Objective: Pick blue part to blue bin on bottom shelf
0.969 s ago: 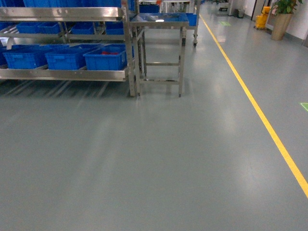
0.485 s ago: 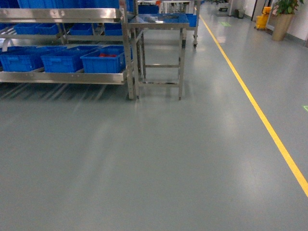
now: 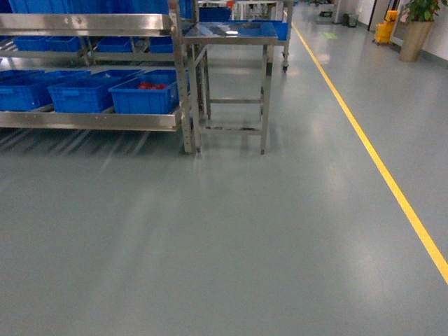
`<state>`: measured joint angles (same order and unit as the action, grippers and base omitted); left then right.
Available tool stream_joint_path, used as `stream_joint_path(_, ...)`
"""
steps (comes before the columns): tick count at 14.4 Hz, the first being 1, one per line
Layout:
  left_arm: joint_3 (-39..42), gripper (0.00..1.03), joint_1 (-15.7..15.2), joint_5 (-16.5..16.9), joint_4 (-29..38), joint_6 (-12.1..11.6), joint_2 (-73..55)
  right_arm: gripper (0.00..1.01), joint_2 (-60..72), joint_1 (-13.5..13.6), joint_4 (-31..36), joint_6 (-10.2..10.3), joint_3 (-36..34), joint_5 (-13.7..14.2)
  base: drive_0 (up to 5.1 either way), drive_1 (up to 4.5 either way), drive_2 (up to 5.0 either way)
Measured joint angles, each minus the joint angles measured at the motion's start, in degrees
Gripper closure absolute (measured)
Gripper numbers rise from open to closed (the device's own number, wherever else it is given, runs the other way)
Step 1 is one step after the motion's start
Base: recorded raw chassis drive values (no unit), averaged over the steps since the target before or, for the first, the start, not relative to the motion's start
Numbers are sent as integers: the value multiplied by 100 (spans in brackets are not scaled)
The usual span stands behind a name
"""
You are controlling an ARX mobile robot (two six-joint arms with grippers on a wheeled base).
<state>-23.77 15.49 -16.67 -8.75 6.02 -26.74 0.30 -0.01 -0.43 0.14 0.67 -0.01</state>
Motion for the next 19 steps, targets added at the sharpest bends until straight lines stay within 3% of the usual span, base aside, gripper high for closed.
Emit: stream_joint_path(19,0,59,0,11,20,0,7,3,0,0,2,0,0,0,2,404,-399)
